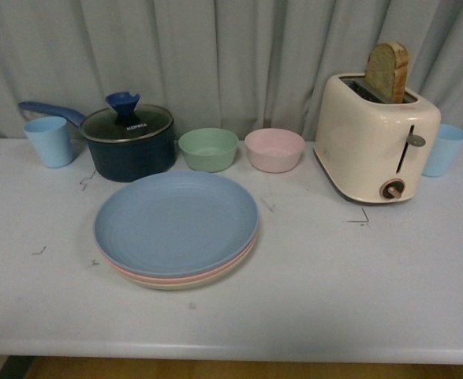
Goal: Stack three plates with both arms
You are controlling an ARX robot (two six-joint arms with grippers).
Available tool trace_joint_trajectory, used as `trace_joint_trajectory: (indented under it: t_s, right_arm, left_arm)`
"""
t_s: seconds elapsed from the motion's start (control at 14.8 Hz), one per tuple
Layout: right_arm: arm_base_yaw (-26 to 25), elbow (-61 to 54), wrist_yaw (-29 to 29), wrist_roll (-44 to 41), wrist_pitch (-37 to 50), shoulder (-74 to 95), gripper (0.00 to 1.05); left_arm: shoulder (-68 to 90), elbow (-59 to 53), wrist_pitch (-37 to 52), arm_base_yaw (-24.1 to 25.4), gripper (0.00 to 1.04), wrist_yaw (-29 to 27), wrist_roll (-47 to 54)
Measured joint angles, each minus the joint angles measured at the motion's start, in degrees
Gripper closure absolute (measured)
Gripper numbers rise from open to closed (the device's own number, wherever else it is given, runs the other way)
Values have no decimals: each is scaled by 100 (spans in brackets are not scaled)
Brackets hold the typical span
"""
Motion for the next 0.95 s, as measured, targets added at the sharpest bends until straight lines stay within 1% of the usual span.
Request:
trace_joint_trajectory:
  t_s: [0.07, 0.14, 0.2, 0.95]
  right_arm:
    - [0, 0, 0, 0, 0, 0, 7]
    - [0, 0, 0, 2, 0, 0, 5]
    - [0, 0, 0, -2, 0, 0, 8]
    - [0, 0, 0, -2, 0, 0, 6]
  left_arm:
    - [0, 0, -2, 0, 7, 0, 0]
    - [0, 0, -2, 0, 7, 0, 0]
    - [0, 0, -2, 2, 7, 0, 0]
    - [0, 0, -2, 2, 7, 0, 2]
